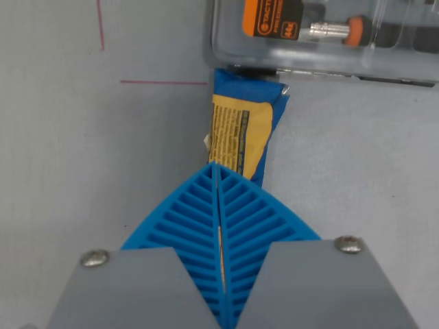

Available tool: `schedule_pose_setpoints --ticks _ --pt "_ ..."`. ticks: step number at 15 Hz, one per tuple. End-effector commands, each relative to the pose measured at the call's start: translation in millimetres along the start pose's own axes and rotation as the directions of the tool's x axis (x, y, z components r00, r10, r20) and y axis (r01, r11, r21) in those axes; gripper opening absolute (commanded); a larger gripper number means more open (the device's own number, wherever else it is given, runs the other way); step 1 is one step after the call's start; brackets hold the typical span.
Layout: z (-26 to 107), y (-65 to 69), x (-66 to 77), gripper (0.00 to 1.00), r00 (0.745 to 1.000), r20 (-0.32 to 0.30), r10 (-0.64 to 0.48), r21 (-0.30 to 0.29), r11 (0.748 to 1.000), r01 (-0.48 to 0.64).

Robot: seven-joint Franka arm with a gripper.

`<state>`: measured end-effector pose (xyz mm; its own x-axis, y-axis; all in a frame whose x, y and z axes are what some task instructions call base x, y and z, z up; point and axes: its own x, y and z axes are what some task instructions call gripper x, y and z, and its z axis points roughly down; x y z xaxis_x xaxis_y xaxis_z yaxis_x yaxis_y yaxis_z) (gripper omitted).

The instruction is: Pick up the blue bag

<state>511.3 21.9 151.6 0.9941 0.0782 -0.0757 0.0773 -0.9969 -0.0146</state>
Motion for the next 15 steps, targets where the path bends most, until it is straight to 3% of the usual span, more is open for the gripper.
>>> schedule_pose_setpoints --ticks 1,15 --pt "-8.0 0.8 -7.9 0.0 0.996 -0.09 -0.02 -0.017 1.0 0.019" --pt "-31.0 0.2 -11.4 0.0 0.996 -0.09 -0.02 -0.017 1.0 0.019"
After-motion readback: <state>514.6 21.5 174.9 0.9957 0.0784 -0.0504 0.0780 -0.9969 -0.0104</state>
